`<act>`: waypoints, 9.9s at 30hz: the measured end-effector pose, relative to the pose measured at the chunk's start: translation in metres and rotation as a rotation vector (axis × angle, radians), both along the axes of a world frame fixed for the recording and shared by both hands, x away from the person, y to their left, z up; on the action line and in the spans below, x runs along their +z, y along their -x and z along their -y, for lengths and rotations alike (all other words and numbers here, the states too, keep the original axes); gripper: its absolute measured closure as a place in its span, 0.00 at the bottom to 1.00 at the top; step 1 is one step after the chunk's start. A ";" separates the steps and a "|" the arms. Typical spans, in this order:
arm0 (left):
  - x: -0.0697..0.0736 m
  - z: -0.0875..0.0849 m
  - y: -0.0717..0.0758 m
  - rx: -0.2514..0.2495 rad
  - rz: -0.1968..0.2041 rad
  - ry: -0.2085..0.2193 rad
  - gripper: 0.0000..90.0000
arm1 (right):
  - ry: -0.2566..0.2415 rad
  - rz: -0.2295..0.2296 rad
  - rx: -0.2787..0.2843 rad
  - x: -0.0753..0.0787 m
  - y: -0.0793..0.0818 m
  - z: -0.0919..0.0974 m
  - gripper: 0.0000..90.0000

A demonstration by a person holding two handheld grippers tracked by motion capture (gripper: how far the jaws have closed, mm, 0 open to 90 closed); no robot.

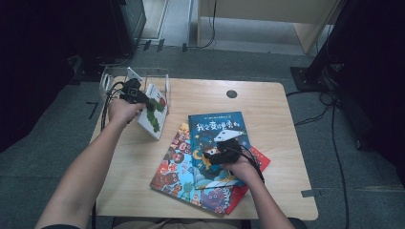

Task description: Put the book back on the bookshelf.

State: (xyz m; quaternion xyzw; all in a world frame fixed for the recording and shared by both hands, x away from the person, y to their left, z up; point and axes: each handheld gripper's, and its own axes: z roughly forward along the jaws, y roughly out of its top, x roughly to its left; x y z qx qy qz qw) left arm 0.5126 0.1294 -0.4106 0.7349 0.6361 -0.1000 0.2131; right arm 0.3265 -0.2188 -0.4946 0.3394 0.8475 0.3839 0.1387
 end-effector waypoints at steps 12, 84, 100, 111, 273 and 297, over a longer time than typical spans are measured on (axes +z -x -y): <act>0.000 -0.001 0.002 -0.017 0.002 0.012 0.74 | 0.000 0.000 0.000 0.000 0.000 0.000 0.23; 0.007 -0.021 0.039 0.015 -0.026 0.071 0.85 | -0.001 0.001 0.001 0.000 0.000 0.000 0.24; 0.017 -0.017 0.032 0.045 0.003 0.044 0.85 | -0.002 0.004 0.006 0.000 0.000 0.000 0.25; 0.027 -0.018 0.022 0.065 0.033 0.046 0.85 | -0.003 0.004 0.007 0.000 0.000 0.000 0.25; 0.034 0.015 -0.003 0.161 0.150 -0.036 0.86 | -0.006 0.009 0.024 0.000 0.001 -0.001 0.30; 0.043 0.047 -0.029 0.153 0.208 -0.192 0.86 | -0.009 0.010 0.033 0.000 0.001 -0.001 0.32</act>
